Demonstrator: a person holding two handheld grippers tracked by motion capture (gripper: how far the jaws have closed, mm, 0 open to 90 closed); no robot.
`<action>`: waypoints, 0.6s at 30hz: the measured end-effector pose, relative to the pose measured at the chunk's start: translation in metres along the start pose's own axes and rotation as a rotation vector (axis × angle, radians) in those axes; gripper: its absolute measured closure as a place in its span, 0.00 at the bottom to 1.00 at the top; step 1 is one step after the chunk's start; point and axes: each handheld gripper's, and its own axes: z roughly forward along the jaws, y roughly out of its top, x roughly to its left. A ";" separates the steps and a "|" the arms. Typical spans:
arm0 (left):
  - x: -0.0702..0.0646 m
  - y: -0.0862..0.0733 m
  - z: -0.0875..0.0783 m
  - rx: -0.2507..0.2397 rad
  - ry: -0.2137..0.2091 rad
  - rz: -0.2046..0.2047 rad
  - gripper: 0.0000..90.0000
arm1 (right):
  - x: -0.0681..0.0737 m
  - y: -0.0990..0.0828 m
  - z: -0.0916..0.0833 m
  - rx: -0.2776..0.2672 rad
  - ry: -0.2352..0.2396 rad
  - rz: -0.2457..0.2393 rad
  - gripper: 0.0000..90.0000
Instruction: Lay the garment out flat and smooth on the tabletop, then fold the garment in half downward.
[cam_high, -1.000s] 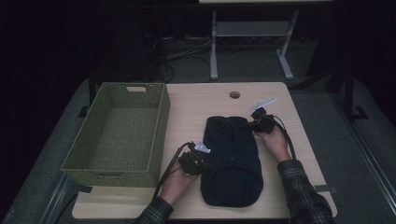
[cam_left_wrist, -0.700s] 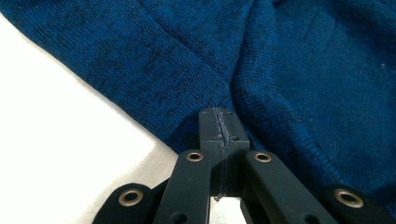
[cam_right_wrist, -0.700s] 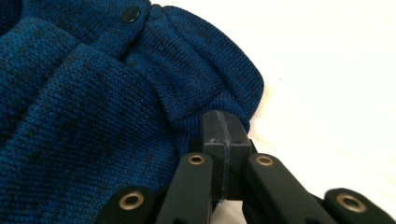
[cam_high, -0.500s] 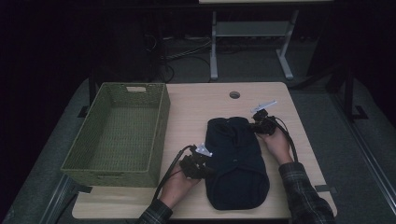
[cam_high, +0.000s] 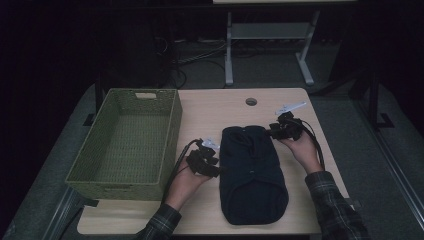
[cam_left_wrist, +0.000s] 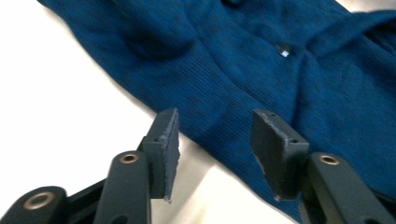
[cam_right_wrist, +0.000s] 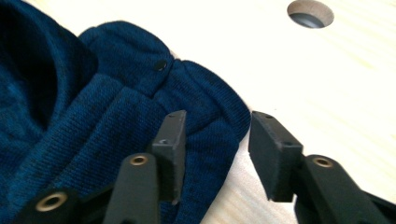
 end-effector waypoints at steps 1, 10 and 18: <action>0.003 0.003 0.000 -0.006 0.002 -0.002 0.52 | -0.001 0.001 -0.001 -0.001 0.001 0.001 0.59; 0.027 0.024 -0.004 -0.063 0.035 -0.033 0.47 | -0.010 0.009 -0.002 -0.020 0.021 0.003 0.57; 0.045 0.044 -0.005 -0.085 0.080 -0.041 0.48 | -0.014 0.017 0.003 -0.021 0.026 0.008 0.56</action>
